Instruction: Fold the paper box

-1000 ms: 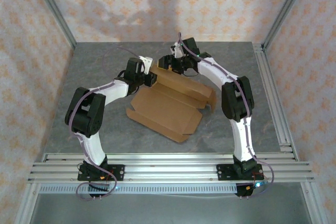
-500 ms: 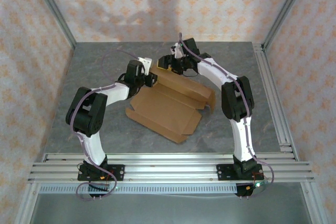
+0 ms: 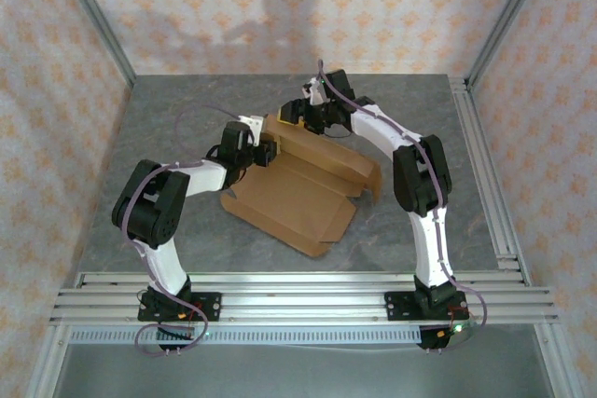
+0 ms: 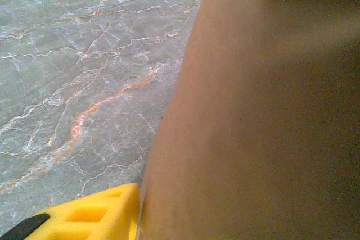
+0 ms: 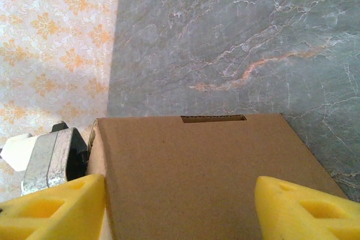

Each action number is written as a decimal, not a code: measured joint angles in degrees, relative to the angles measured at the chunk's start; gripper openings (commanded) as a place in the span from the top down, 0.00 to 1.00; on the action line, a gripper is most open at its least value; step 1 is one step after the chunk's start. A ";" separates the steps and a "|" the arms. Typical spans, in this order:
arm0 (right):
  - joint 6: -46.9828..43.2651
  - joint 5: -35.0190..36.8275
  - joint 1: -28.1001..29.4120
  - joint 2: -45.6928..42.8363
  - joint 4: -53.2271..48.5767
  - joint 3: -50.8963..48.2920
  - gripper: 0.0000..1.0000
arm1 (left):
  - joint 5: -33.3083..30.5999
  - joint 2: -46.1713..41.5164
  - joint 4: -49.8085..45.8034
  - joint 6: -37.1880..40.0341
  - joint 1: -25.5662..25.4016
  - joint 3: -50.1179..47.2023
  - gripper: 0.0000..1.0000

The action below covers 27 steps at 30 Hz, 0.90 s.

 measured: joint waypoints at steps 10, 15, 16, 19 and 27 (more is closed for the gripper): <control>0.90 -0.46 -0.07 -0.02 2.08 -1.11 0.32 | -1.68 0.50 -3.80 -1.03 0.02 2.78 0.80; 1.33 -0.63 -0.28 -0.26 2.95 -1.86 0.32 | -1.36 0.79 -4.39 -1.07 0.02 3.37 0.99; 1.31 -0.61 -0.33 -0.35 2.95 -1.92 0.32 | -1.20 0.79 -4.70 -0.92 0.02 3.50 1.00; 1.29 -0.57 -0.35 -0.85 2.97 -2.51 0.31 | -0.92 0.79 -4.90 -0.31 0.02 3.54 1.00; 1.88 1.79 -0.72 -4.70 4.35 -7.39 0.32 | 0.59 -1.01 -5.03 3.02 -0.37 1.62 1.00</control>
